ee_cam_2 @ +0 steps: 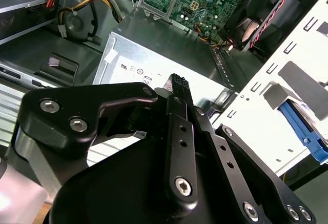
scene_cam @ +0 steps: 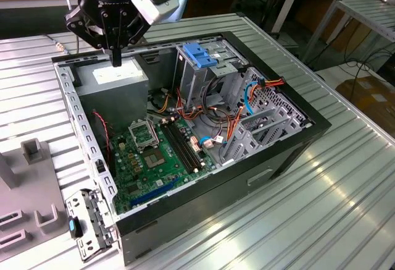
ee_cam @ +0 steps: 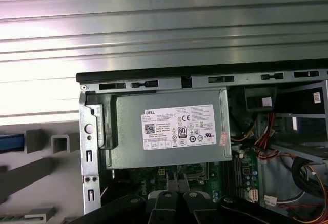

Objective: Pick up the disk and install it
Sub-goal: 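Reach for the disk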

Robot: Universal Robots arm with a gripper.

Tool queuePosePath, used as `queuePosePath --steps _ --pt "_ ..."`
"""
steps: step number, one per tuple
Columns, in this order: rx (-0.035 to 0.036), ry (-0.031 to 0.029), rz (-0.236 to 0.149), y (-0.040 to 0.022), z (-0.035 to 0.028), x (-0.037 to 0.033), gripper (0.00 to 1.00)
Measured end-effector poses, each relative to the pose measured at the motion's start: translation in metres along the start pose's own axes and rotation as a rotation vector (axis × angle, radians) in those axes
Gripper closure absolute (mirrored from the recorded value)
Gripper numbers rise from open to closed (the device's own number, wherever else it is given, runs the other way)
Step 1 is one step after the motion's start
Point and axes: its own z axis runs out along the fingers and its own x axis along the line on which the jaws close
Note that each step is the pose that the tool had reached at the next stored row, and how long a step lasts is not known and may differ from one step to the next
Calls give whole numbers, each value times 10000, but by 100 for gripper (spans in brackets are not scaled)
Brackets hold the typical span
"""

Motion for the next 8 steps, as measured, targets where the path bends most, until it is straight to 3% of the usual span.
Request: queuePosePath --steps 8 --pt "0 0 0 -2 -1 22 89"
